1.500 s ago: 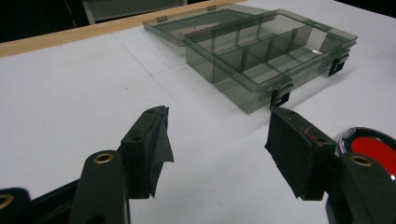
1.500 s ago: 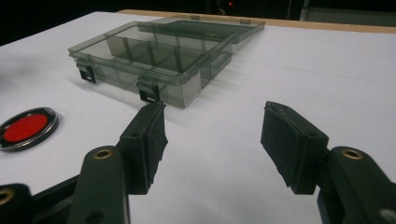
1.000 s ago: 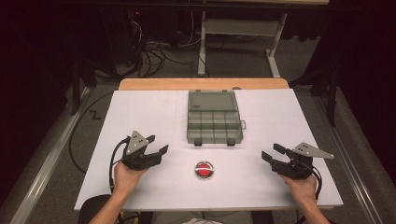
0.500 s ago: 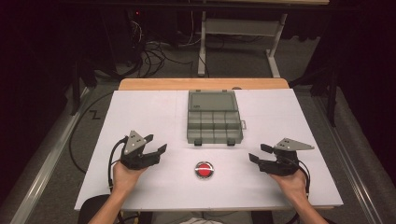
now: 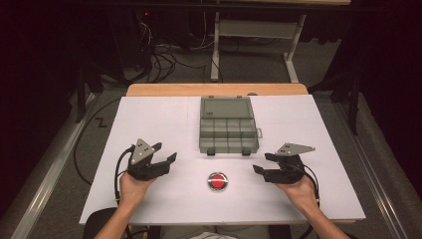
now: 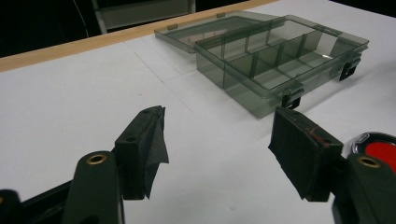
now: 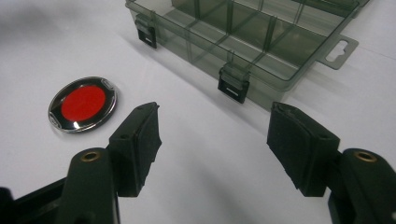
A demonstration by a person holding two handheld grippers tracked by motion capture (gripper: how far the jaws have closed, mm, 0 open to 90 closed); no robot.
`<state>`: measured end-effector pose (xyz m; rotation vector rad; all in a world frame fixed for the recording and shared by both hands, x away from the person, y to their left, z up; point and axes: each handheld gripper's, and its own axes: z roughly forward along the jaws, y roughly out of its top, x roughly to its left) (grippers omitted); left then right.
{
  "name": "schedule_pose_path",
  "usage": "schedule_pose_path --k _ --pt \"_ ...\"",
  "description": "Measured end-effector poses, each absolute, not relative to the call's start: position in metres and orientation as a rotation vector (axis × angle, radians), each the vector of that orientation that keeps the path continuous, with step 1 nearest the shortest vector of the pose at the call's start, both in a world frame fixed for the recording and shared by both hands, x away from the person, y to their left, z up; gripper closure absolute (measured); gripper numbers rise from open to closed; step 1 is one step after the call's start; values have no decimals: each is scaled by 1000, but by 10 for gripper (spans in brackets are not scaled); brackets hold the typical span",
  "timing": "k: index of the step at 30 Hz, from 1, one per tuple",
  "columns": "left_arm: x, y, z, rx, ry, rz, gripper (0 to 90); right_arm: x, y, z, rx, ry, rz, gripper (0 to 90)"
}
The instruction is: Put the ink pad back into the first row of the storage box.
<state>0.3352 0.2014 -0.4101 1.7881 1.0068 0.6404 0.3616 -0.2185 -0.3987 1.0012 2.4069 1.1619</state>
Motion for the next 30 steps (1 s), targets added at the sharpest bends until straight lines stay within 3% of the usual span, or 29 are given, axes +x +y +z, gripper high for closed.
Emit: schedule_pose_path --k 30 --pt "335 201 -410 1791 991 644 349 372 -162 -391 888 2635 998 386"
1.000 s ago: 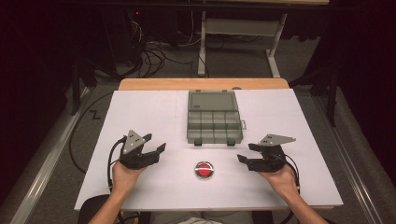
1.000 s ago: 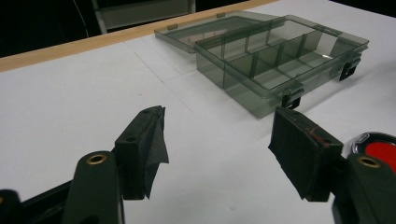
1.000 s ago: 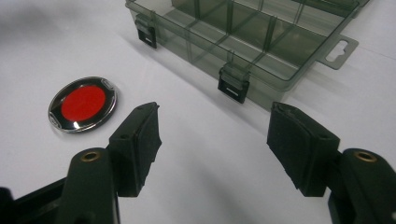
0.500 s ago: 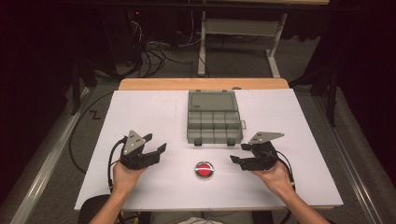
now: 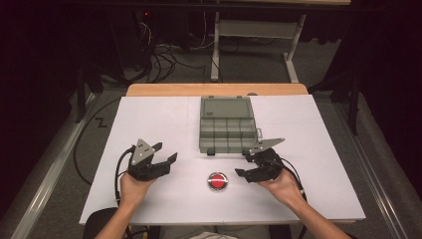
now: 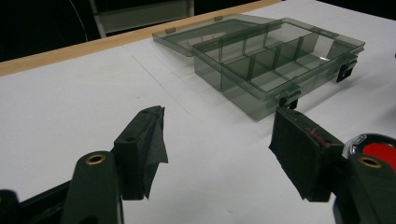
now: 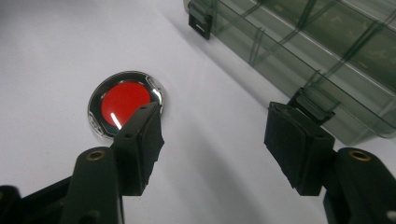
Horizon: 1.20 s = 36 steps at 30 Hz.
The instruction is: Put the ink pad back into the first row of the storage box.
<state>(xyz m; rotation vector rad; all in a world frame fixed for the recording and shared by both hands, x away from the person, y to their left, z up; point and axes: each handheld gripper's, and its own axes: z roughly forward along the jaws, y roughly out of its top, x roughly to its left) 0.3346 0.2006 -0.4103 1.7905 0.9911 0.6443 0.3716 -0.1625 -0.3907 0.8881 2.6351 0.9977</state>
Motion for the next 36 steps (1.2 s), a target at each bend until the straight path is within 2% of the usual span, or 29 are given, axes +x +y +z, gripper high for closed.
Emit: schedule_pose_path --k 36 --pt "333 200 -410 1764 984 646 350 374 -107 -396 792 2842 827 364"
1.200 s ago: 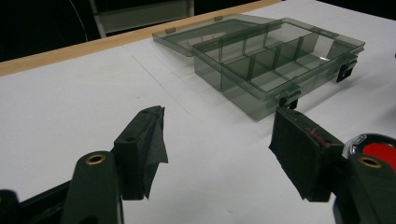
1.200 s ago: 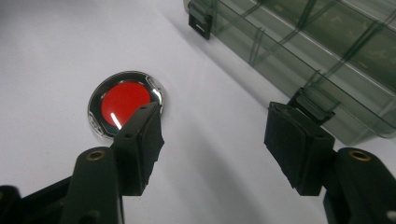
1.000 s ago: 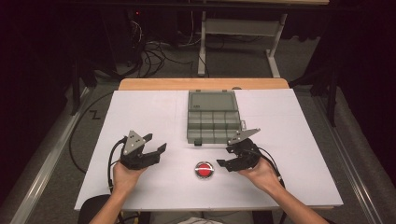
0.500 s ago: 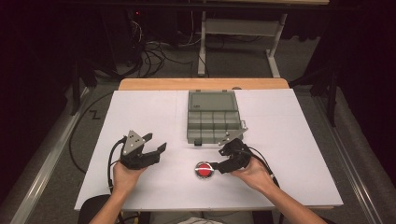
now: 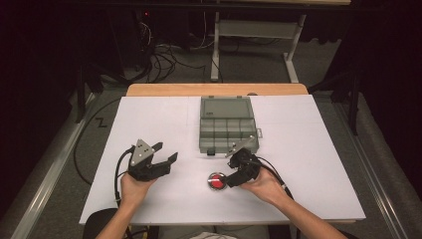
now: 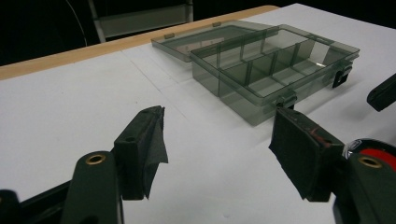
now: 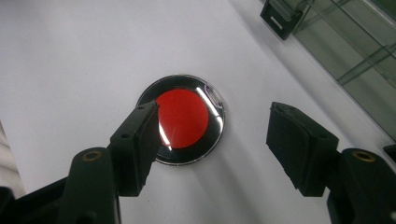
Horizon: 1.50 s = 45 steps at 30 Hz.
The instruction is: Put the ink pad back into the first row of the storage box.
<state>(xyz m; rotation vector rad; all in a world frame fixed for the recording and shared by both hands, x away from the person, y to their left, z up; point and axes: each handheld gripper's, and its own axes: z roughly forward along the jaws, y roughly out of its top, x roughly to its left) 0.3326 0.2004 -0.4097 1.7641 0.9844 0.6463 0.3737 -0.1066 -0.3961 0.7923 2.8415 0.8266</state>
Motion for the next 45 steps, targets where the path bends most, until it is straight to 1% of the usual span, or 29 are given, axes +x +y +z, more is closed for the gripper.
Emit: schedule_pose_path --k 15,35,45 --pt "326 204 -411 1752 1000 662 349 376 -92 -401 750 2899 755 338" --pt "320 208 -411 1745 1013 679 349 377 -75 -412 656 2976 622 264" --pt "319 209 -412 1744 1018 681 349 377 -71 -416 623 2988 583 250"
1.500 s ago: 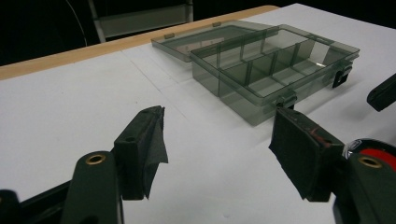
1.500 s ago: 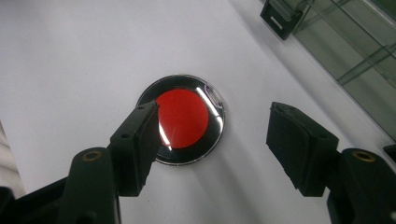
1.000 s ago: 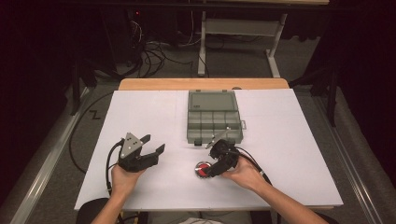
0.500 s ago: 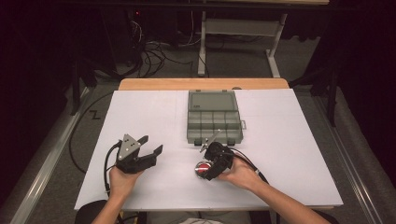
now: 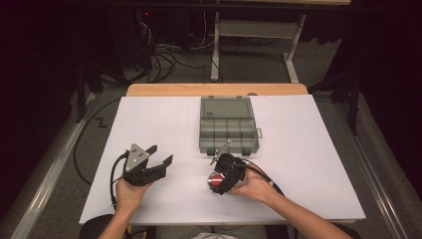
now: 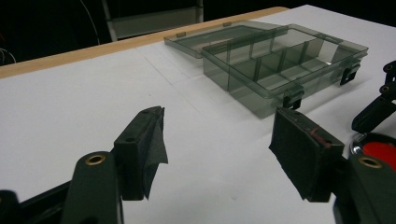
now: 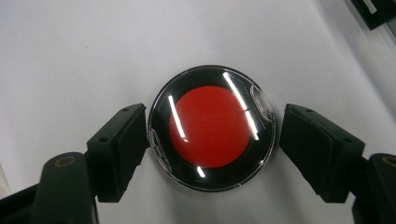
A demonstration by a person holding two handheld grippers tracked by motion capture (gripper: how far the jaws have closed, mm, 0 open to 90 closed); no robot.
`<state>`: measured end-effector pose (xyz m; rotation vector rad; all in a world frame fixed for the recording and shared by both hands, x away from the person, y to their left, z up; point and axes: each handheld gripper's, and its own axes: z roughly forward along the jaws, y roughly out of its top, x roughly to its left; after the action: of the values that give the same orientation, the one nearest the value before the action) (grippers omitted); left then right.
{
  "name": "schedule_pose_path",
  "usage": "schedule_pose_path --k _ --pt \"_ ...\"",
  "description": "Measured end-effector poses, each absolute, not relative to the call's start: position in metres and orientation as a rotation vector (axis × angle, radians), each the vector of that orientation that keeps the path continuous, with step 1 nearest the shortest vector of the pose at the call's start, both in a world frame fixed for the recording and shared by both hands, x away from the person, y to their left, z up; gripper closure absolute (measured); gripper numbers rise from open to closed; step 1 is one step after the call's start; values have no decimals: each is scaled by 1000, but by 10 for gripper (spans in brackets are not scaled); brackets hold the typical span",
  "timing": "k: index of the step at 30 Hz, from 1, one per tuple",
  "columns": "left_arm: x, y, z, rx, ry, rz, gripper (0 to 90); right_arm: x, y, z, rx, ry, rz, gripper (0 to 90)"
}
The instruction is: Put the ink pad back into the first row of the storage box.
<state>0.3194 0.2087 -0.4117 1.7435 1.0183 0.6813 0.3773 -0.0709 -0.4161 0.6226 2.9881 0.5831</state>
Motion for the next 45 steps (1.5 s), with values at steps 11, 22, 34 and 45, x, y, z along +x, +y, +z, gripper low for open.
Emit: schedule_pose_path --k 11,22,34,45 --pt "320 208 -412 1747 1017 682 350 374 -69 -417 564 2971 549 258" --pt "320 208 -412 1748 1014 681 350 371 -68 -417 534 2945 530 311" --pt "322 207 -413 1752 1006 679 351 369 -67 -416 532 2934 527 312" --pt "325 205 -413 1754 998 671 351 371 -74 -410 572 2920 556 312"
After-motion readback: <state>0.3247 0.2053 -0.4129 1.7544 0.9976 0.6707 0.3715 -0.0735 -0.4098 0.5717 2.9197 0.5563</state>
